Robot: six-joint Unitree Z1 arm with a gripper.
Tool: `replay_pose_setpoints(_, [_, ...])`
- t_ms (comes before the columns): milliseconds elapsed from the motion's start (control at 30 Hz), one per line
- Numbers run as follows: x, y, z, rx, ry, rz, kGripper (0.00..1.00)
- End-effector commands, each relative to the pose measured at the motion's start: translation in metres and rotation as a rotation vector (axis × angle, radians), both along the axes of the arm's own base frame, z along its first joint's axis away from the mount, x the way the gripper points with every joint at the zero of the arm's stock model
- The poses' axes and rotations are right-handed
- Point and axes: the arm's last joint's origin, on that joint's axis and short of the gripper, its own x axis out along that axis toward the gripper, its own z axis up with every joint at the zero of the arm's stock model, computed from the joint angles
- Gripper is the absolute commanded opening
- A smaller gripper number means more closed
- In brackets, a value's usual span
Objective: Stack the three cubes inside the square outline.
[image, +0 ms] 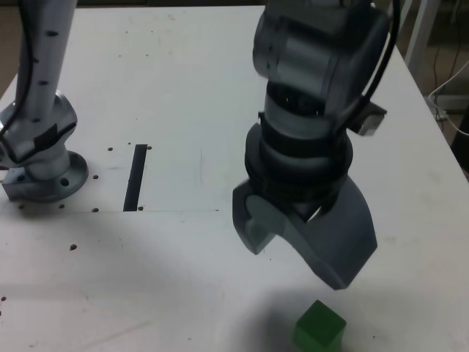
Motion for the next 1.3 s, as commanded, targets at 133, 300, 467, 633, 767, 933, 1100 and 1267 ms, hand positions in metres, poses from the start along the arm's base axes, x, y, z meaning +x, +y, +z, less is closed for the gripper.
replay_pose_setpoints(133, [0.005, -0.021, -0.013, -0.009, 0.017, -0.018, 0.99])
replay_pose_setpoints(300, [0.009, -0.034, -0.023, -0.015, 0.026, -0.028, 0.99])
replay_pose_setpoints(467, [0.013, -0.047, -0.035, -0.025, 0.041, -0.033, 0.98])
replay_pose_setpoints(633, [0.019, -0.056, -0.050, -0.031, 0.062, -0.034, 0.97])
replay_pose_setpoints(767, [0.023, -0.060, -0.059, -0.036, 0.074, -0.032, 0.96])
replay_pose_setpoints(933, [0.027, -0.063, -0.065, -0.041, 0.080, -0.032, 0.94])
replay_pose_setpoints(1100, [0.031, -0.064, -0.071, -0.051, 0.092, -0.030, 0.86])
replay_pose_setpoints(1267, [0.033, -0.062, -0.072, -0.045, 0.093, -0.023, 0.53])
